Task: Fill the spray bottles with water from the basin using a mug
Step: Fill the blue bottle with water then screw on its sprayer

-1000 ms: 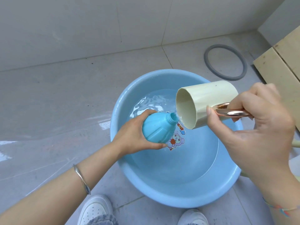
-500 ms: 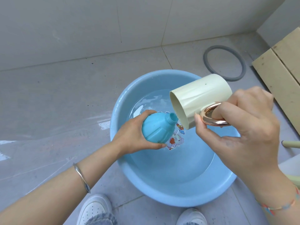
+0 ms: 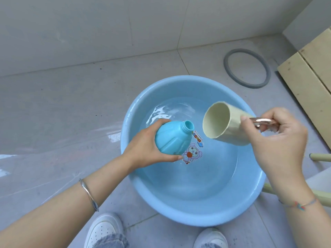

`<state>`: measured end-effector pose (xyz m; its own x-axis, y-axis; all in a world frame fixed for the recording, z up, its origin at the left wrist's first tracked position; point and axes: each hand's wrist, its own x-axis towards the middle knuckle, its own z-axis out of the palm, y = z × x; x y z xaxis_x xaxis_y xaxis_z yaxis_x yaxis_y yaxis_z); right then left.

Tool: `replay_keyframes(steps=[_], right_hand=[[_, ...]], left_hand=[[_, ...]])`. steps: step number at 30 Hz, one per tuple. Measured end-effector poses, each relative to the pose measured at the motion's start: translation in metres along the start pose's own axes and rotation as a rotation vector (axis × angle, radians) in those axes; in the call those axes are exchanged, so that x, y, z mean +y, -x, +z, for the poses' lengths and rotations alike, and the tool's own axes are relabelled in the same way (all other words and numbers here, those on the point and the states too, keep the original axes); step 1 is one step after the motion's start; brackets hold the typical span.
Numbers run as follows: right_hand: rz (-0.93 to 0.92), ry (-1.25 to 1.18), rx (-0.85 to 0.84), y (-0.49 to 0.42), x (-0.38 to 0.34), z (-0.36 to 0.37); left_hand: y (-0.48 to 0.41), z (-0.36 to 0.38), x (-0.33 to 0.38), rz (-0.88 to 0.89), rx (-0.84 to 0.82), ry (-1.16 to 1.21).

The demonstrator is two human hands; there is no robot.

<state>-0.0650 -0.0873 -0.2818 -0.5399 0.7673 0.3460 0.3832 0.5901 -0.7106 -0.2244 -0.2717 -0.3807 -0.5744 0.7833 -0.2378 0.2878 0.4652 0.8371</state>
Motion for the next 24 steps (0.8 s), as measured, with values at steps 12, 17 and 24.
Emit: replay_keyframes(steps=[12,17,24], right_hand=[[-0.044,0.278,-0.259,0.035,0.071,0.036],[-0.069,0.312,-0.329,0.041,0.073,0.045],[0.203,0.0,-0.249,0.036,0.071,0.039]], left_hand=[[-0.001,0.001,0.0,0.007,0.002,0.003],[0.0,0.001,0.0,0.006,0.0,-0.005],[0.0,0.001,0.001,0.0,-0.005,0.001]])
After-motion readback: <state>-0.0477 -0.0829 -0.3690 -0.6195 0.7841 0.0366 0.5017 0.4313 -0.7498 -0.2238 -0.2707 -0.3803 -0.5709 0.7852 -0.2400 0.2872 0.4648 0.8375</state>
